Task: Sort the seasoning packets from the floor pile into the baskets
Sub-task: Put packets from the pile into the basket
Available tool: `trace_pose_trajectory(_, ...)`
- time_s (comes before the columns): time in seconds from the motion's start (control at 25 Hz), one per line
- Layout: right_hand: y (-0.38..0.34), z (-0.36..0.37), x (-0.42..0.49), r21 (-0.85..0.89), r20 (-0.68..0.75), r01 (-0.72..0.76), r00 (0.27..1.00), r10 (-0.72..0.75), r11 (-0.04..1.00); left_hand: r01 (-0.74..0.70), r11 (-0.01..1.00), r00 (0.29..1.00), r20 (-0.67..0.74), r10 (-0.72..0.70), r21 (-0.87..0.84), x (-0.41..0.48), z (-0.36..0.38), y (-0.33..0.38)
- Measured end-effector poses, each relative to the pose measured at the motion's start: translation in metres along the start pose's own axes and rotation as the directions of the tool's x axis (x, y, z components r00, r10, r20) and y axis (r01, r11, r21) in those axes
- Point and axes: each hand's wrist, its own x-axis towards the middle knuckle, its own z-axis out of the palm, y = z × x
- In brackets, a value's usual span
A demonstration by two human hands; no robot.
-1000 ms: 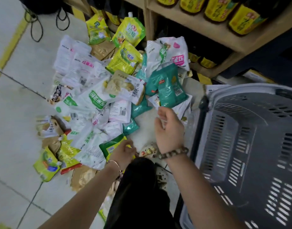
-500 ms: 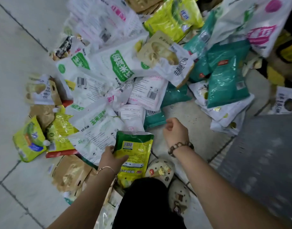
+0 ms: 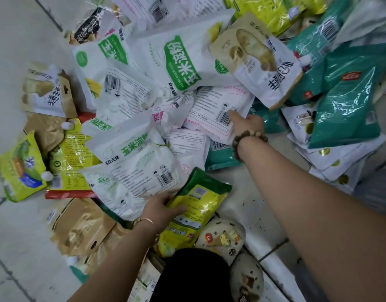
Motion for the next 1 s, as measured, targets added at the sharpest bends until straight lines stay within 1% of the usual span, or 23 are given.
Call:
trace_pose_trajectory(0.04,-0.008,0.003,0.005,0.032,0.042,-0.077,0.996,0.076,0.997,-0.013,1.0,0.999,0.031,0.013,-0.014,0.004,0.005,0.003)
trace_pose_trajectory(0.08,-0.017,0.004,0.007,0.03,0.14,-0.14,0.981,0.135,0.99,-0.028,0.999,0.999,0.039,0.027,0.022,0.008,0.011,0.006)
trace_pose_trajectory(0.12,-0.024,0.006,0.011,-0.035,0.24,-0.152,0.958,0.156,0.988,-0.04,0.996,0.999,0.039,0.037,0.079,0.014,0.017,0.007)
trace_pose_trajectory(0.16,-0.027,0.008,0.012,-0.101,0.258,-0.153,0.95,0.175,0.983,-0.034,0.991,0.999,0.029,0.03,0.128,0.018,0.021,0.008)
trace_pose_trajectory(0.2,-0.03,0.01,0.011,-0.163,0.215,-0.131,0.963,0.164,0.978,-0.02,0.987,1.0,0.019,0.017,0.162,0.022,0.023,0.01)
trace_pose_trajectory(0.24,-0.031,0.01,0.006,-0.201,0.151,-0.088,0.981,0.12,0.976,-0.005,0.985,1.0,0.013,0.003,0.171,0.024,0.025,0.012)
trace_pose_trajectory(0.32,-0.026,0.008,0.007,-0.185,0.037,-0.02,0.999,0.028,0.982,-0.042,0.981,0.999,-0.008,0.044,0.187,0.02,0.026,0.014)
trace_pose_trajectory(0.36,-0.023,0.005,0.006,-0.18,0.02,-0.012,1.0,0.016,0.984,-0.083,0.975,0.996,-0.014,0.088,0.204,0.013,0.025,0.014)
trace_pose_trajectory(0.44,-0.018,-0.009,-0.003,-0.142,0.03,-0.046,0.998,0.051,0.989,-0.155,0.962,0.985,-0.041,0.168,0.226,-0.007,0.024,0.015)
trace_pose_trajectory(0.52,-0.015,-0.028,-0.013,-0.099,0.07,-0.108,0.991,0.115,0.989,-0.153,0.964,0.981,-0.085,0.175,0.218,-0.028,0.015,0.018)
trace_pose_trajectory(0.6,-0.016,-0.048,-0.028,-0.091,0.085,-0.094,0.991,0.101,0.991,-0.124,0.977,0.985,-0.096,0.142,0.175,-0.046,0.001,0.024)
trace_pose_trajectory(0.72,-0.02,-0.083,-0.06,-0.035,0.049,-0.067,0.996,0.069,0.997,-0.071,0.996,0.991,-0.115,0.075,0.046,-0.079,-0.024,0.045)
trace_pose_trajectory(0.8,-0.024,-0.108,-0.086,0.105,0.032,-0.098,0.995,0.095,0.99,-0.039,0.999,0.992,-0.124,0.036,-0.024,-0.107,-0.042,0.063)
trace_pose_trajectory(0.88,-0.034,-0.14,-0.115,0.222,0.027,-0.135,0.991,0.132,0.966,-0.016,0.999,0.987,-0.159,0.008,-0.05,-0.138,-0.057,0.087)
trace_pose_trajectory(0.96,-0.043,-0.175,-0.145,0.293,0.032,-0.117,0.993,0.113,0.949,0.019,1.0,0.975,-0.22,-0.022,-0.019,-0.168,-0.069,0.11)
trace_pose_trajectory(1.0,-0.045,-0.193,-0.162,0.32,0.033,-0.08,0.997,0.073,0.944,0.034,0.999,0.965,-0.259,-0.042,-0.033,-0.183,-0.074,0.122)
